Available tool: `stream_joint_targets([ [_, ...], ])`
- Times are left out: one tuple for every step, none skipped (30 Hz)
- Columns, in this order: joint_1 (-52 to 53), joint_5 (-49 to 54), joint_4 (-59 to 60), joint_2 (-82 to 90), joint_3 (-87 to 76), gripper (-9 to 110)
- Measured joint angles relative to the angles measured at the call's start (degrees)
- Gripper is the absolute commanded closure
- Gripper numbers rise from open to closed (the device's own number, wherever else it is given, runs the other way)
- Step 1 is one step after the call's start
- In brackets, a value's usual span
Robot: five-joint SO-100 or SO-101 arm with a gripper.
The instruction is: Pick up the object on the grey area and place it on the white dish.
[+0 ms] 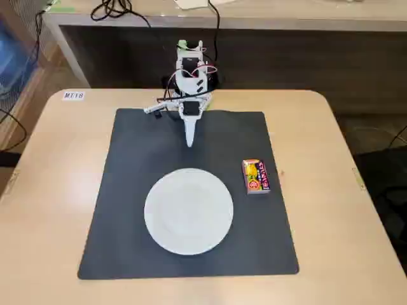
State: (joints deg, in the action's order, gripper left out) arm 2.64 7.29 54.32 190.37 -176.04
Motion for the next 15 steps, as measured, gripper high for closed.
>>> stream_joint_targets([
  [0.0,0.0,-0.09,0.0,0.0,101],
  [0.0,-0.7,-1.05,0.0,0.0,101],
  [0.35,-2.55,-3.16,0.0,0.0,101],
  [0.62,-3.96,-4.39,0.0,0.0,101],
  [0.97,-4.39,-4.83,0.0,0.0,101],
  [1.23,-4.75,-5.01,0.0,0.0,101],
  [1.32,-4.92,-5.27,0.0,0.0,101],
  [1.32,-4.92,-5.36,0.0,0.0,101],
  [1.14,-4.92,-5.36,0.0,0.0,102],
  [1.05,-4.92,-5.19,0.0,0.0,102],
  [0.97,-4.83,-4.48,0.0,0.18,102],
  [0.97,-4.66,-3.16,0.0,0.79,102],
  [1.32,-4.66,-1.67,0.0,1.05,102],
  [1.58,-4.48,-0.53,0.0,2.99,102],
  [1.76,-4.31,0.26,-0.09,4.48,102],
])
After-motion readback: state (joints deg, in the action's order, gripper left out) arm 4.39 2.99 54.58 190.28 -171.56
